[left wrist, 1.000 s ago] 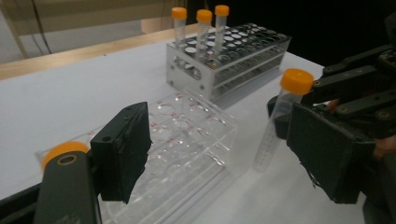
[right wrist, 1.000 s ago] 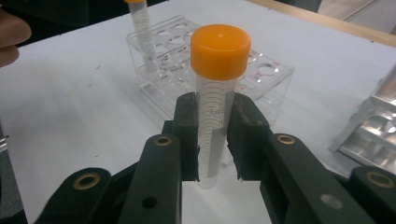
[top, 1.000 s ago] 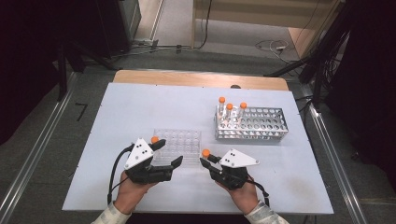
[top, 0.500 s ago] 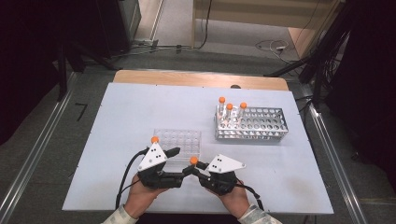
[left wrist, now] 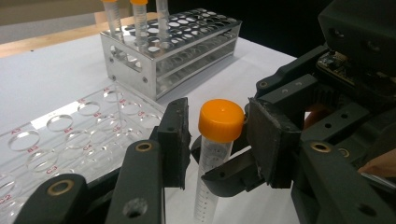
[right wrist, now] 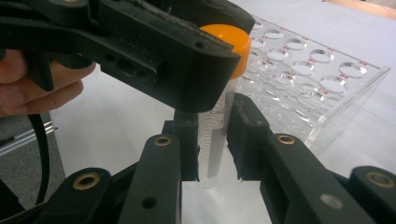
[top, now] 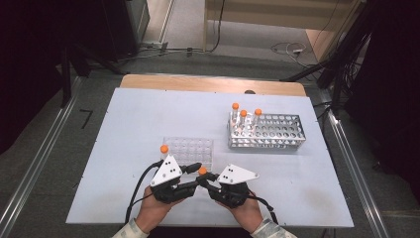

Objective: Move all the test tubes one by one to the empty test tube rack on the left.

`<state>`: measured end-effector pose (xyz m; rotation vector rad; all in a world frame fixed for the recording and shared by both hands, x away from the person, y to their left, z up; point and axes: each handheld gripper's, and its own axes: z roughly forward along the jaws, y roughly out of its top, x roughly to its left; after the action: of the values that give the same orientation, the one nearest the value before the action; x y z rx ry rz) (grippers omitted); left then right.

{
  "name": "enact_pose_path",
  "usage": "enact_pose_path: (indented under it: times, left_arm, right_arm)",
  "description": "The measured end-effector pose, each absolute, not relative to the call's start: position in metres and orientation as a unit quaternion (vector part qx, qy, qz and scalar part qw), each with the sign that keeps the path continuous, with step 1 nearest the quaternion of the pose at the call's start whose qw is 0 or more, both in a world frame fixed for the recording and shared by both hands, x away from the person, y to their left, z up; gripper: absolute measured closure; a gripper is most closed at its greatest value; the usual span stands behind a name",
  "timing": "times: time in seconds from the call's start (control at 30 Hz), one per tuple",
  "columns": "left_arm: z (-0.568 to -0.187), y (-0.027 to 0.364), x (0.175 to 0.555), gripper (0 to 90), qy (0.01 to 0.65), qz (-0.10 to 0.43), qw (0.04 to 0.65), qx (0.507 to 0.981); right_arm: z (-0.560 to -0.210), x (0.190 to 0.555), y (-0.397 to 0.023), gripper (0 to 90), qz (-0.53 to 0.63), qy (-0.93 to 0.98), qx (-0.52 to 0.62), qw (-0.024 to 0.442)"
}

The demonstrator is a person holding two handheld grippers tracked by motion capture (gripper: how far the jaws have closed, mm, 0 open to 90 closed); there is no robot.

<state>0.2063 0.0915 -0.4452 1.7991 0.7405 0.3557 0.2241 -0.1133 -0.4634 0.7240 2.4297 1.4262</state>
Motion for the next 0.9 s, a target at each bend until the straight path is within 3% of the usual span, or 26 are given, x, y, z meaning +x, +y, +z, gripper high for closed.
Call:
enact_pose_path:
  times: [0.17, 0.67, 0.9]
  left_arm:
    - [-0.4459, 0.0906, 0.2058, 68.0, 0.312, 0.156, 0.549, 0.76]
    - [-0.445, 0.0905, 0.2072, 70.1, 0.319, 0.157, 0.55, 0.756]
    - [-0.4402, 0.095, 0.2075, 70.2, 0.325, 0.162, 0.556, 0.748]
  right_arm:
    - [-0.4637, 0.2243, -0.1133, 71.9, 0.485, 0.83, 0.249, 0.116]
    - [-0.4634, 0.2251, -0.1143, 70.7, 0.485, 0.83, 0.251, 0.118]
    - [-0.4621, 0.2262, -0.1161, 50.6, 0.486, 0.829, 0.252, 0.114]
